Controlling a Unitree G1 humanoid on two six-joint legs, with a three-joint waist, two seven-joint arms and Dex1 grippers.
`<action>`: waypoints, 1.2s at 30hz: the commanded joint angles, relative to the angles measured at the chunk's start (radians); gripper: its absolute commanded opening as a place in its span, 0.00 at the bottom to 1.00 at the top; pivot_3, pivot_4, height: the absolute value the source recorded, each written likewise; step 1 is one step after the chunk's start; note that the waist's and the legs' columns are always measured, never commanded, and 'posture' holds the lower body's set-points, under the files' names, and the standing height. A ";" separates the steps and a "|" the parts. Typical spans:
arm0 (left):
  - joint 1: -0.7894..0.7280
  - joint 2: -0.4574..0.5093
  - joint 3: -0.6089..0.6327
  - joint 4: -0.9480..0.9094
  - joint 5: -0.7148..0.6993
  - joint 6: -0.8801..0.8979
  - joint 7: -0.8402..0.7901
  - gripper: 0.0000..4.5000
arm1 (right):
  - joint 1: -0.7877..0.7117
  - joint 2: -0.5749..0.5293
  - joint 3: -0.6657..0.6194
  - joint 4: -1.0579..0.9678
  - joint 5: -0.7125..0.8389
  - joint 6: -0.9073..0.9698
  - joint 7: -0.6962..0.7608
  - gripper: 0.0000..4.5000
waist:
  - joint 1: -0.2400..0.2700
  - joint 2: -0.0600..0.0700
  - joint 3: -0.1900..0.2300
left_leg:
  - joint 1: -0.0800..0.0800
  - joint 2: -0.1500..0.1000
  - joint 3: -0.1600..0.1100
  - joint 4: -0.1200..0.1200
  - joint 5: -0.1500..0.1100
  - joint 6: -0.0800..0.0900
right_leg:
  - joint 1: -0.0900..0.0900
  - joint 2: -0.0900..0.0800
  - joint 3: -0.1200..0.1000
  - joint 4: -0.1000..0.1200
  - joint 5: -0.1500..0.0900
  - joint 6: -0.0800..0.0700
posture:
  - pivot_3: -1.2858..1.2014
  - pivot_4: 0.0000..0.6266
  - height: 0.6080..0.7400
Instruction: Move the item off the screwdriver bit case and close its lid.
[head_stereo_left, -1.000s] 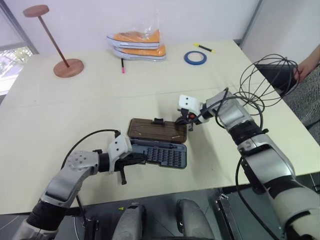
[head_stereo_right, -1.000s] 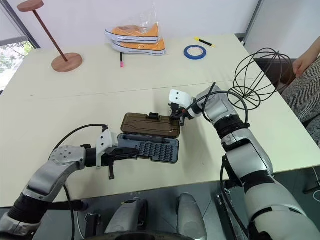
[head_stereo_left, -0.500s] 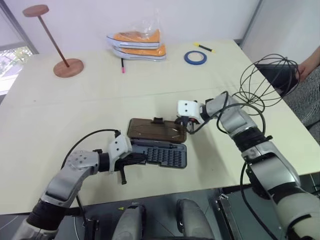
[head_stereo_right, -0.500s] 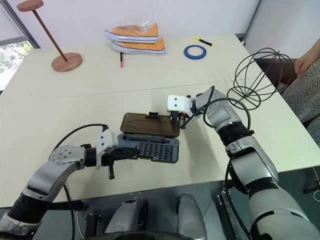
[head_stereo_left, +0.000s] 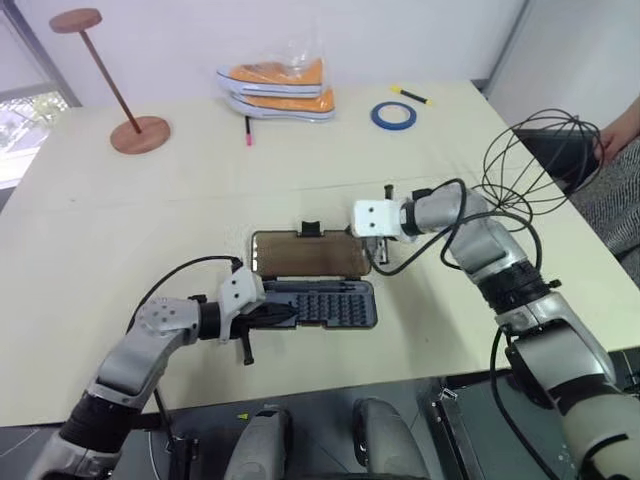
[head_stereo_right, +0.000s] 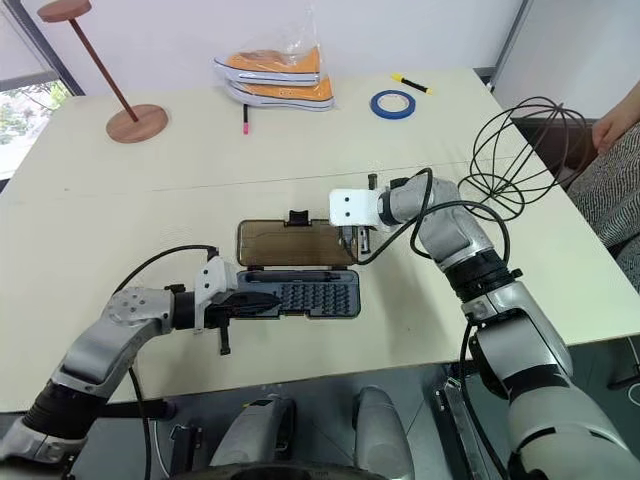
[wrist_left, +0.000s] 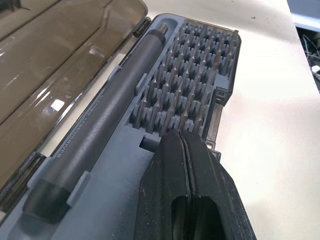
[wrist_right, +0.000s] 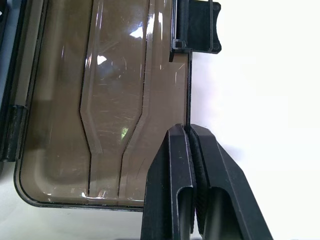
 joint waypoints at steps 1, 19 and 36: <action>-0.004 -0.008 0.011 0.029 0.014 -0.018 0.008 0.00 | 0.013 -0.018 -0.029 -0.099 -0.026 -0.015 -0.069 0.00 | 0.001 0.000 0.000 | 0.000 0.000 0.000 0.000 0.000 0.000 | 0.000 0.000 0.000 0.000 0.000 0.000 | 0.52 0.24 1.00; -0.096 -0.075 0.089 0.023 -0.066 0.108 0.091 0.00 | 0.217 -0.014 -0.076 -0.447 -0.104 0.033 -0.276 0.00 | 0.020 0.000 0.000 | 0.000 0.000 0.000 0.001 0.000 0.000 | 0.000 0.000 0.000 0.000 0.000 0.000 | 0.52 0.24 1.00; -0.505 -0.103 0.337 0.049 -0.351 0.372 0.223 0.00 | 0.238 -0.014 -0.061 -0.463 -0.111 0.048 -0.266 0.00 | 0.022 -0.005 0.003 | -0.002 0.000 -0.001 0.003 0.000 0.000 | 0.000 0.000 0.000 0.000 0.000 0.000 | 0.52 0.24 1.00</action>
